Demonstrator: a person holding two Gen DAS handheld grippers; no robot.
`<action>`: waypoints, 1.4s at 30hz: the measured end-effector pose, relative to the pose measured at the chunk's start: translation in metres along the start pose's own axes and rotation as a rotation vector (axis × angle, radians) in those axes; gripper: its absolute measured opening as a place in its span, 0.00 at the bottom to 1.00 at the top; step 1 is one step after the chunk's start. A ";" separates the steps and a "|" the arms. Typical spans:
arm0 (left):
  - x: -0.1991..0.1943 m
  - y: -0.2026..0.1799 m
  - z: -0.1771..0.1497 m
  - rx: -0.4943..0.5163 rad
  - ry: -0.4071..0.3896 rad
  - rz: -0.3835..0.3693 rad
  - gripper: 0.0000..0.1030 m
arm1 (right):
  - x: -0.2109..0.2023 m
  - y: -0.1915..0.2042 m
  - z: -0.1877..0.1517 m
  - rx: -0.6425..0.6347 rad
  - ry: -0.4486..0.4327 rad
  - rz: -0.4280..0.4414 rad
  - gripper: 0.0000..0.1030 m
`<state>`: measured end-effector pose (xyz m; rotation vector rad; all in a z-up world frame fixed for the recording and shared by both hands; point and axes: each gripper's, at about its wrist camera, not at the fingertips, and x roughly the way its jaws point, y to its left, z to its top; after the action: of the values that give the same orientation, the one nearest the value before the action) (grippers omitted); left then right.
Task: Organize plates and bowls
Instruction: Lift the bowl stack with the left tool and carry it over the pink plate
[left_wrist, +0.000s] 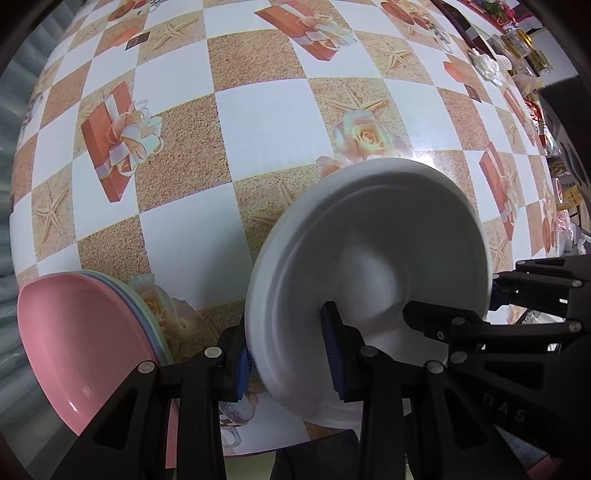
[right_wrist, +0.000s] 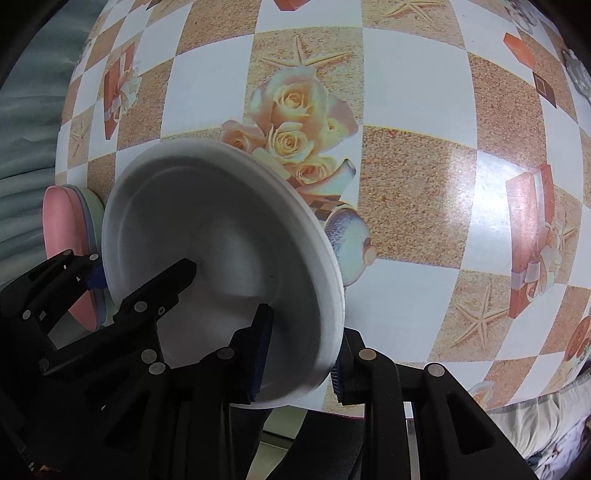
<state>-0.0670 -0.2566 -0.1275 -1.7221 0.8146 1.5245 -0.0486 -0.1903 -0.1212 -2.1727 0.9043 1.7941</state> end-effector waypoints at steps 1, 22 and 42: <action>0.002 0.001 0.000 0.002 0.001 -0.002 0.35 | 0.001 0.001 0.000 0.005 0.001 -0.001 0.29; -0.055 0.042 -0.007 -0.071 -0.076 -0.015 0.35 | -0.058 0.061 0.006 -0.044 -0.096 -0.035 0.29; -0.089 0.123 -0.055 -0.321 -0.151 0.018 0.36 | -0.060 0.172 0.022 -0.302 -0.103 -0.075 0.29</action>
<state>-0.1469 -0.3700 -0.0457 -1.7973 0.5311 1.8518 -0.1677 -0.2960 -0.0302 -2.2220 0.5508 2.0979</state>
